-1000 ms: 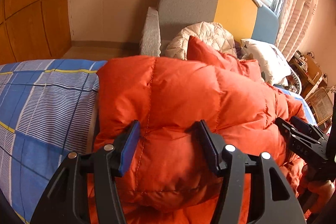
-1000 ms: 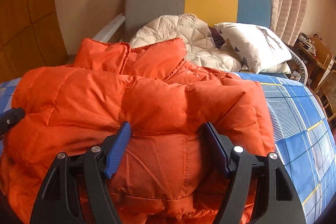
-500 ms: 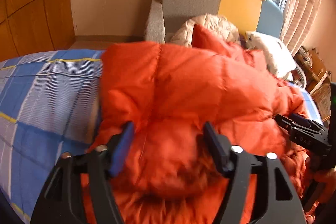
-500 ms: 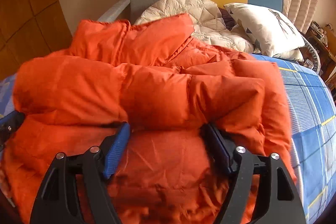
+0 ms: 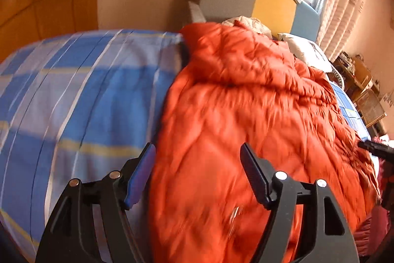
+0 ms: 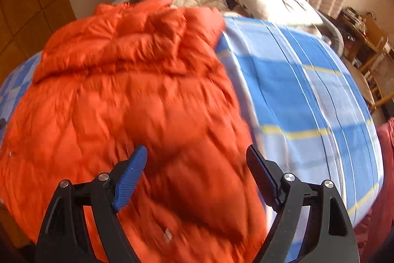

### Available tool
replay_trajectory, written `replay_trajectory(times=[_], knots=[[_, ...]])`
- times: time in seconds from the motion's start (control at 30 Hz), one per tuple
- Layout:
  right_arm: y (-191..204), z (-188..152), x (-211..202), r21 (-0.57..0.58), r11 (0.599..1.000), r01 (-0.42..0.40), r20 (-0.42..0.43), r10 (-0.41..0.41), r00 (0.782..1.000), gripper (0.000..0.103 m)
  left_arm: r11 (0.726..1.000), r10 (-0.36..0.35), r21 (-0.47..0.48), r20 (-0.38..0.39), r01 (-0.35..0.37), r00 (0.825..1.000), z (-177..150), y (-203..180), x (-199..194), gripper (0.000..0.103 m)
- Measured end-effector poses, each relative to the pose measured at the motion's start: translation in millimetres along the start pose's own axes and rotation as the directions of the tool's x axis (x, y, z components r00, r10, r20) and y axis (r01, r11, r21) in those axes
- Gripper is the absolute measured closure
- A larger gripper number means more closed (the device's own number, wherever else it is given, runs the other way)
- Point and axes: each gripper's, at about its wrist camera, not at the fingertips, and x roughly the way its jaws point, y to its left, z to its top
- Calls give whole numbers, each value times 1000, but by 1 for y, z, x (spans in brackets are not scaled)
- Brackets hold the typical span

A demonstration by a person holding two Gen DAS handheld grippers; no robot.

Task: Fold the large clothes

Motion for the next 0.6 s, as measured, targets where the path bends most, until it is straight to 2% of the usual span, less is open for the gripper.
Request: replay_trajectory(times=[0.1, 0.23, 0.33, 0.47, 0.5, 0.53, 0.6], knots=[[-12, -35, -13, 17, 1000, 8, -26, -7, 1000, 21, 998, -35, -58, -22, 33, 999, -27, 17, -12, 36], [-18, -72, -26, 67, 997, -36, -50, 39, 998, 21, 992, -76, -104, -56, 70, 996, -60, 25, -20, 45], [-22, -92, -33, 111, 991, -71, -49, 76, 996, 21, 983, -110, -154, -58, 100, 992, -77, 30, -26, 51], [-31, -109, -33, 184, 972, -144, -67, 158, 985, 21, 975, -152, -174, -64, 139, 986, -92, 26, -31, 53], [-32, -112, -33, 201, 967, -158, -67, 175, 982, 21, 973, -172, -170, -67, 158, 983, -94, 24, -32, 58], [-34, -116, -33, 221, 959, -180, -62, 198, 978, 25, 974, -175, -160, -69, 162, 982, -96, 22, -33, 61], [-36, -121, -33, 242, 946, -217, -52, 236, 970, 41, 973, -192, -142, -69, 181, 979, -99, 17, -34, 76]])
